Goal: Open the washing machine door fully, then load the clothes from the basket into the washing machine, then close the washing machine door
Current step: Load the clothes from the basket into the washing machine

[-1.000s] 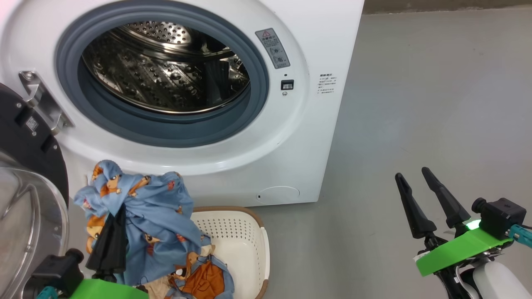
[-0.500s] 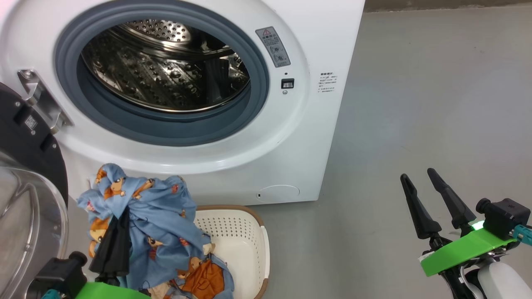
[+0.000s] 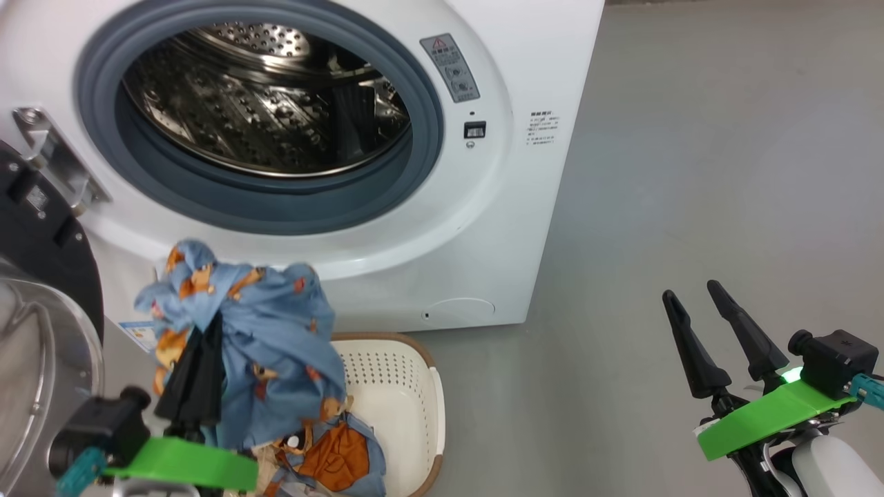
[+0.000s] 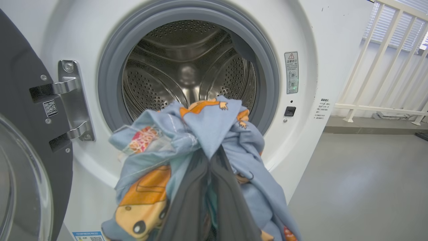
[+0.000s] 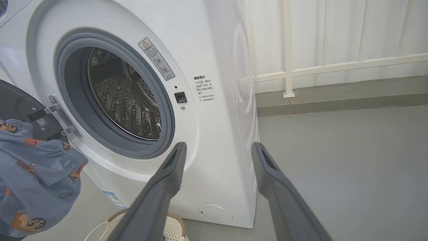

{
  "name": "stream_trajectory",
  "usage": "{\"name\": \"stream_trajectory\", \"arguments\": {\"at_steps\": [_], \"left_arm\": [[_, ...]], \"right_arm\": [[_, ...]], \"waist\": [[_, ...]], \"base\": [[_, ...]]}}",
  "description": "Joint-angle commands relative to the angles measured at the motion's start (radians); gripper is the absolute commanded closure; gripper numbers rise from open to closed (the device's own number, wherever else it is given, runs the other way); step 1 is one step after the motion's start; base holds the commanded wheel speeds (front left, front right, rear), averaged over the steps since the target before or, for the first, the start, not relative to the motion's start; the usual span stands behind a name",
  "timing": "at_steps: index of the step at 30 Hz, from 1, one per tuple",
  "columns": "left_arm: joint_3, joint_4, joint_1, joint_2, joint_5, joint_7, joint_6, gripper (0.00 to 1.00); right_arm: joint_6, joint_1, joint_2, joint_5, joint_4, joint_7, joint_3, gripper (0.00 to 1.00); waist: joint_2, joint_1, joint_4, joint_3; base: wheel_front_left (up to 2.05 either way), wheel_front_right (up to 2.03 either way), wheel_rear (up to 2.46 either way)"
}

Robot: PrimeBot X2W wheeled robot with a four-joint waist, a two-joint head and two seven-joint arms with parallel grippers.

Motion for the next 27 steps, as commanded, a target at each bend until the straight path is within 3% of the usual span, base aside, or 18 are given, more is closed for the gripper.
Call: {"name": "stream_trajectory", "arguments": {"at_steps": [1,13,27], "left_arm": [[0.031,-0.015,-0.060,0.022,0.015,0.001,-0.005,1.00],[0.012,0.134,-0.291,0.016,0.027,0.009,-0.045,1.00],[0.025,0.421,-0.695,0.007,0.050,-0.007,-0.084,1.00]], "right_arm": [[0.002,-0.011,-0.019,-0.006,-0.028,-0.005,0.016,0.00],[0.002,-0.053,-0.015,-0.011,-0.062,-0.005,0.005,0.00],[0.002,-0.140,0.009,-0.019,-0.115,-0.005,-0.003,0.00]], "waist": [[0.0000,0.0000,-0.003,0.011],[0.0000,0.0000,-0.028,0.118],[0.0000,0.0000,-0.072,0.321]], "base": [[0.00,0.00,0.00],[0.00,0.00,0.00],[0.00,0.00,0.00]]}}
